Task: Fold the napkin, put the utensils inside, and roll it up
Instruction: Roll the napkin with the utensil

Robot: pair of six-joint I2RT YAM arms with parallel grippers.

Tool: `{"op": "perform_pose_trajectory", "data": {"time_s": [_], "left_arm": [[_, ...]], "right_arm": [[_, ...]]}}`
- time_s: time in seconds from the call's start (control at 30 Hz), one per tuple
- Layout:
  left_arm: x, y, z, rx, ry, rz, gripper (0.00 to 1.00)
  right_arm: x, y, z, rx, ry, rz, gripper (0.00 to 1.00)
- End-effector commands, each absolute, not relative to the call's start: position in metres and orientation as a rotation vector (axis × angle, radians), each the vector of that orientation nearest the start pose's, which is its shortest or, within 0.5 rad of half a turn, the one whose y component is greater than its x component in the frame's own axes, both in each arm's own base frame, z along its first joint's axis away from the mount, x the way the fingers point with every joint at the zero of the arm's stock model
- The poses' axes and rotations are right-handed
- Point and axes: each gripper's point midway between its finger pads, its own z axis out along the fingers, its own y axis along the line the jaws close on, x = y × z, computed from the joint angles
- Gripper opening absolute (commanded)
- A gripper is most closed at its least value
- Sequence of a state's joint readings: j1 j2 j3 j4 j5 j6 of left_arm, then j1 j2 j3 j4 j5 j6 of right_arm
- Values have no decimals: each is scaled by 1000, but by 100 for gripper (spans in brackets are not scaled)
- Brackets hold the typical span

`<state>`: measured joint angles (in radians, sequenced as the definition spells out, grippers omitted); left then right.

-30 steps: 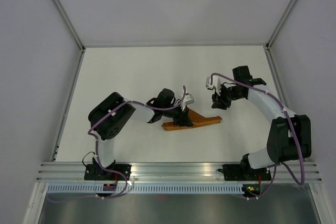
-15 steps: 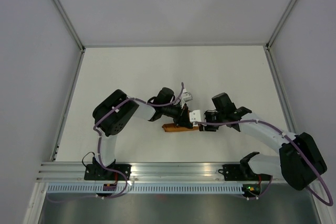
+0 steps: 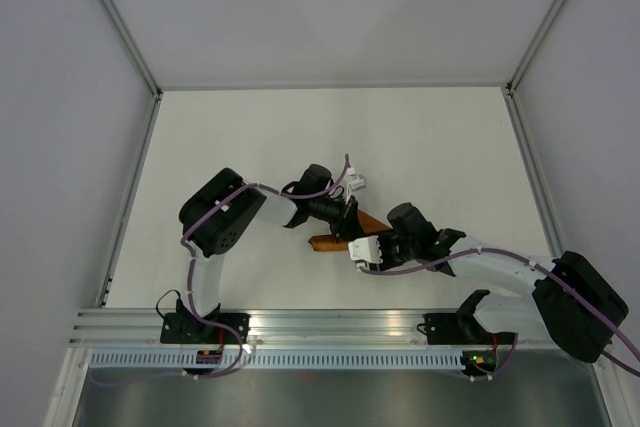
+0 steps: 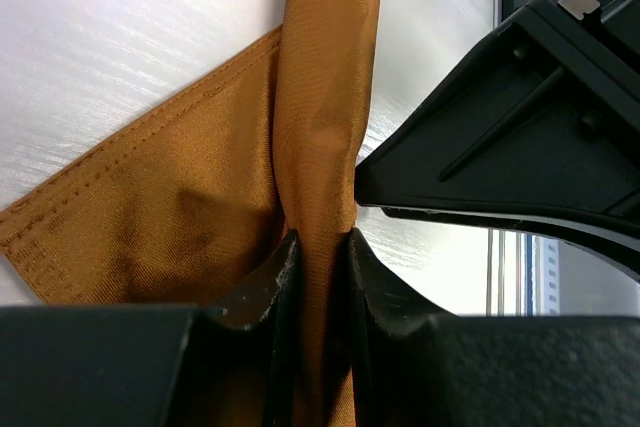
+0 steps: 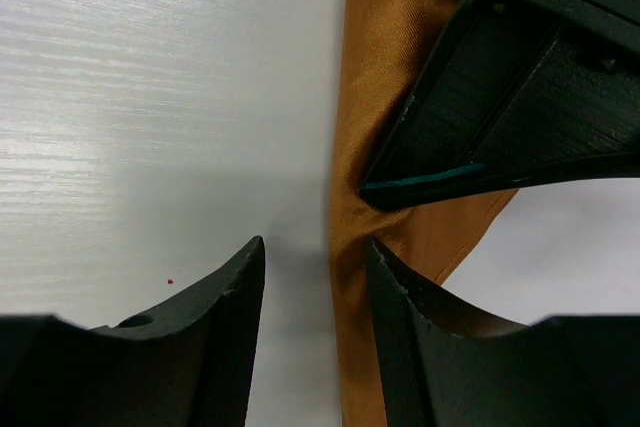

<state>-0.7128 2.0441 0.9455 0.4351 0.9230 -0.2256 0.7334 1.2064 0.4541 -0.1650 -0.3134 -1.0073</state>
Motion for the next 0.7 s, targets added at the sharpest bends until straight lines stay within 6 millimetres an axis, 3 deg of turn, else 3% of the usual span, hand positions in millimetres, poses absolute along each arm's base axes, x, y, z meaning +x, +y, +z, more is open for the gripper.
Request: {"op": "perform_pose_trajectory", "data": {"time_s": [0.0, 0.13, 0.37, 0.67], "left_arm": [[192, -351, -36, 1009, 2417, -1464, 4], [193, -350, -36, 1004, 2430, -1472, 4], [190, -345, -37, 1026, 2456, -1489, 6], [189, -341, -36, 1029, 2475, -1511, 9]], "right_arm": [[214, 204, 31, -1858, 1460, 147, 51], [217, 206, 44, -1806, 1426, 122, 52], [224, 205, 46, -1794, 1394, 66, 53], [232, 203, 38, -1800, 1366, 0, 57]]}}
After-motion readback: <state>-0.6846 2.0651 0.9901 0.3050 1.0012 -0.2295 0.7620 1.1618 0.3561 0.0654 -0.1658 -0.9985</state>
